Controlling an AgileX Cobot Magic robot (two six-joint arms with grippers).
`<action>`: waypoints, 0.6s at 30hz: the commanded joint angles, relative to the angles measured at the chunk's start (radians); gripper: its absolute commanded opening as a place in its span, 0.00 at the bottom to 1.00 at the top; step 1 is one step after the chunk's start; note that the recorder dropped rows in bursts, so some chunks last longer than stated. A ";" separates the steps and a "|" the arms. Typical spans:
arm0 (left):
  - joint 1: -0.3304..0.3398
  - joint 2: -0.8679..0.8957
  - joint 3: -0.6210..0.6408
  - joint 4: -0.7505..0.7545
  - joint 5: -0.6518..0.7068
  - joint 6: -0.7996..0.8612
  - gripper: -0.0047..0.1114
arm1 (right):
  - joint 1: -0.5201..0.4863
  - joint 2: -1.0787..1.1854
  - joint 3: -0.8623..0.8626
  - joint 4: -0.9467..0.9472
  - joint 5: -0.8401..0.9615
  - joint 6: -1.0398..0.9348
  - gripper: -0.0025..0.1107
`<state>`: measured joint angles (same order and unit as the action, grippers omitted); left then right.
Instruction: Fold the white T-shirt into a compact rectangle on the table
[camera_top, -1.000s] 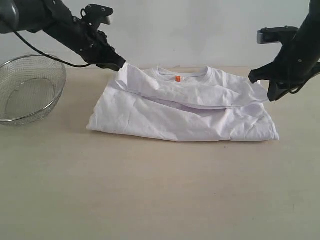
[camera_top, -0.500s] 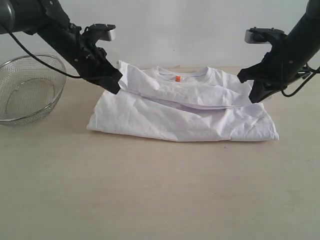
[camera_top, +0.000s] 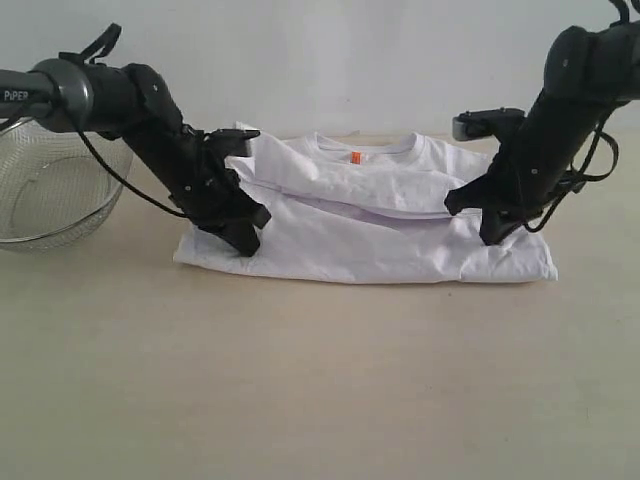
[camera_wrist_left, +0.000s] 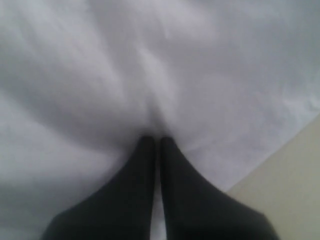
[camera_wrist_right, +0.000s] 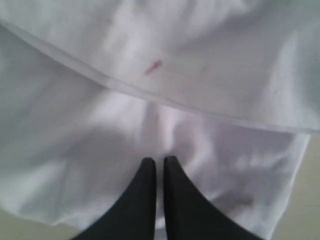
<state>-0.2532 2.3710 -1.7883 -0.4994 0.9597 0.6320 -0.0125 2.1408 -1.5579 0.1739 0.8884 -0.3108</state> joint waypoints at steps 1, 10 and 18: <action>-0.003 0.028 0.022 -0.001 0.016 -0.012 0.08 | -0.002 0.036 0.001 -0.083 0.013 0.041 0.02; -0.001 0.028 0.104 0.001 0.076 -0.012 0.08 | -0.002 0.093 0.032 -0.083 0.059 0.017 0.02; -0.001 -0.042 0.215 -0.061 0.094 -0.016 0.08 | -0.002 0.084 0.143 -0.070 0.080 0.017 0.02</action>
<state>-0.2452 2.3318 -1.6542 -0.5993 0.9882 0.6295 -0.0125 2.1841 -1.4892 0.1041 0.8713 -0.2869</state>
